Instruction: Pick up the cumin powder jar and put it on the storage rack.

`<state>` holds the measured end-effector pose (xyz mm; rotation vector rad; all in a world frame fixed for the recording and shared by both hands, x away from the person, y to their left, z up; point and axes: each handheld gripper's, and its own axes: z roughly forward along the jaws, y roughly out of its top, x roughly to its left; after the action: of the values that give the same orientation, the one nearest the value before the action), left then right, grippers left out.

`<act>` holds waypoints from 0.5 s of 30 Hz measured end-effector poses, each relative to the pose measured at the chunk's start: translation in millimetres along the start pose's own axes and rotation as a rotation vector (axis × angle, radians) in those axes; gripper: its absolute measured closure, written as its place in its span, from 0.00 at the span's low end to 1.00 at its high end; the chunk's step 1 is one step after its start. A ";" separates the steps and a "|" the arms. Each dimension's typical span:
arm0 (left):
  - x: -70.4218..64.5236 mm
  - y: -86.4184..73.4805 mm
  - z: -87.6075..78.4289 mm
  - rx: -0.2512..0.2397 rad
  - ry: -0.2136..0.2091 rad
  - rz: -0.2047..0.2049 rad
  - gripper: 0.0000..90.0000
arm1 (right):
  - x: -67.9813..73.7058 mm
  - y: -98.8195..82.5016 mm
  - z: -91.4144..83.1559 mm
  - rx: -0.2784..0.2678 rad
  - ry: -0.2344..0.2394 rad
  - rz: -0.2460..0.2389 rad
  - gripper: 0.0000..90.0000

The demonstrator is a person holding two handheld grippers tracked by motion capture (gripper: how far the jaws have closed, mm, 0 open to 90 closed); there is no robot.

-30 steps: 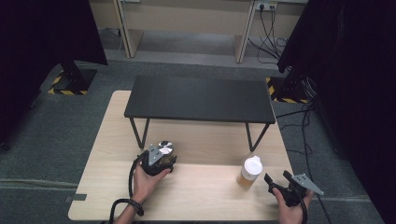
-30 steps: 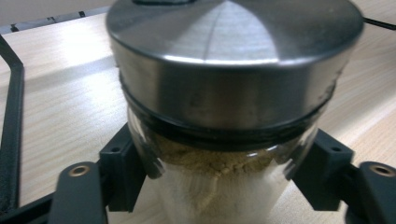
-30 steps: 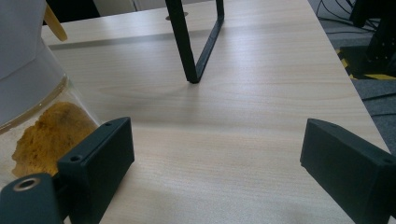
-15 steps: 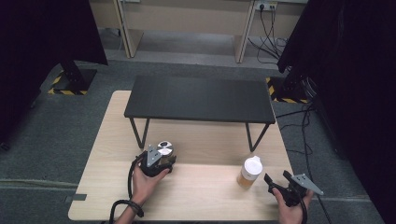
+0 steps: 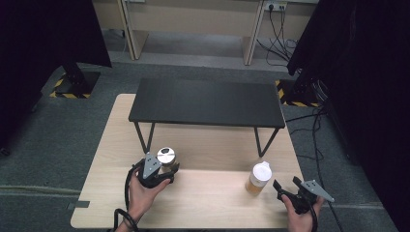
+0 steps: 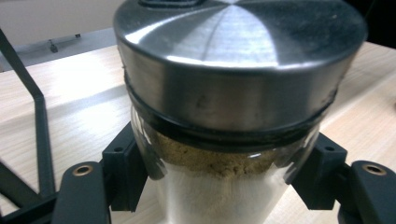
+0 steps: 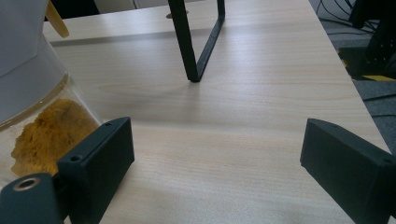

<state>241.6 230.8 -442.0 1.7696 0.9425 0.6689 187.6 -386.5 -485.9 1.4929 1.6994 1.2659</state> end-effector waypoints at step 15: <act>3.0 27.5 -32.4 -0.043 0.033 0.004 0.34 | 2.9 0.9 1.2 0.006 0.001 -0.009 0.11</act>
<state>226.0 243.7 -404.5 1.7281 0.9406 0.7182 188.4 -383.5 -485.1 1.4869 1.7103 1.2585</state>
